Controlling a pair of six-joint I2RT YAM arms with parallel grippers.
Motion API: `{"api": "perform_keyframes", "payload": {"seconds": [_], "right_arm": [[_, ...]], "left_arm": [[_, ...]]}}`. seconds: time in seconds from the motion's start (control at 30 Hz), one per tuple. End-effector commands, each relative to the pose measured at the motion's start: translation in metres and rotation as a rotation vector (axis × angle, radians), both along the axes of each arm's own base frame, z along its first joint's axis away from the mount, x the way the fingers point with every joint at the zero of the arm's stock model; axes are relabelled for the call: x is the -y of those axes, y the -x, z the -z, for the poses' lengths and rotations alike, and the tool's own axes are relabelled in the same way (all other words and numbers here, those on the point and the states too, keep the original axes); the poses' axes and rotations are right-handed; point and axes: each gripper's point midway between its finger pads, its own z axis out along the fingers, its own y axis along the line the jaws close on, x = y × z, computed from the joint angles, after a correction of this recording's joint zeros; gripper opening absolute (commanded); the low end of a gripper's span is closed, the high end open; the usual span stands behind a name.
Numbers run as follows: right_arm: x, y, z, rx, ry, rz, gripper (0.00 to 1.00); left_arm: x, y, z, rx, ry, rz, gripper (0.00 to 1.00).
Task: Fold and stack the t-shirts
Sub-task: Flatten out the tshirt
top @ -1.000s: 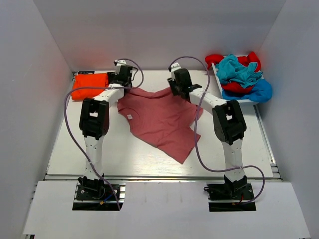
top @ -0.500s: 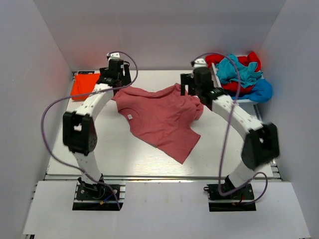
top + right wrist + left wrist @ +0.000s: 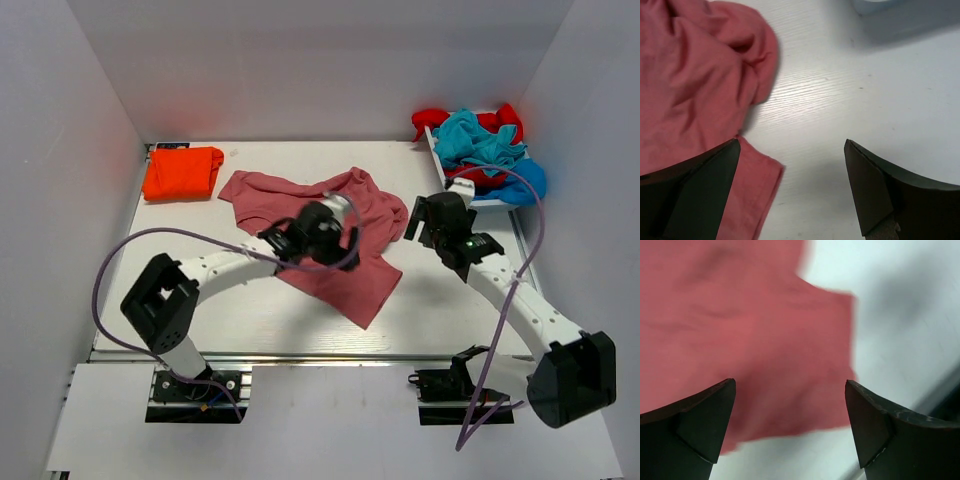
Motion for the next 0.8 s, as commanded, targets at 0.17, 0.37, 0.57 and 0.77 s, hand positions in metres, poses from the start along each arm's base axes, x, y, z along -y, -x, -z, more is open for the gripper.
{"api": "perform_keyframes", "payload": {"seconds": [0.17, 0.37, 0.57, 0.77], "right_arm": [[0.048, 0.011, -0.041, 0.152, 0.007, 0.204, 0.90], [0.056, 0.014, -0.036, 0.144, 0.003, 0.224, 0.90], [0.055, 0.013, -0.035, 0.139, -0.005, 0.203, 0.90], [0.055, 0.012, -0.034, 0.137, -0.011, 0.188, 0.90]], "left_arm": [[0.059, 0.116, 0.028, 0.002, -0.149, 0.315, 1.00], [0.064, 0.144, 0.073, -0.023, -0.302, 0.373, 0.97], [0.062, 0.137, 0.098, -0.009, -0.394, 0.349, 0.90], [0.056, 0.135, 0.121, -0.034, -0.457, 0.318, 0.62]]}}
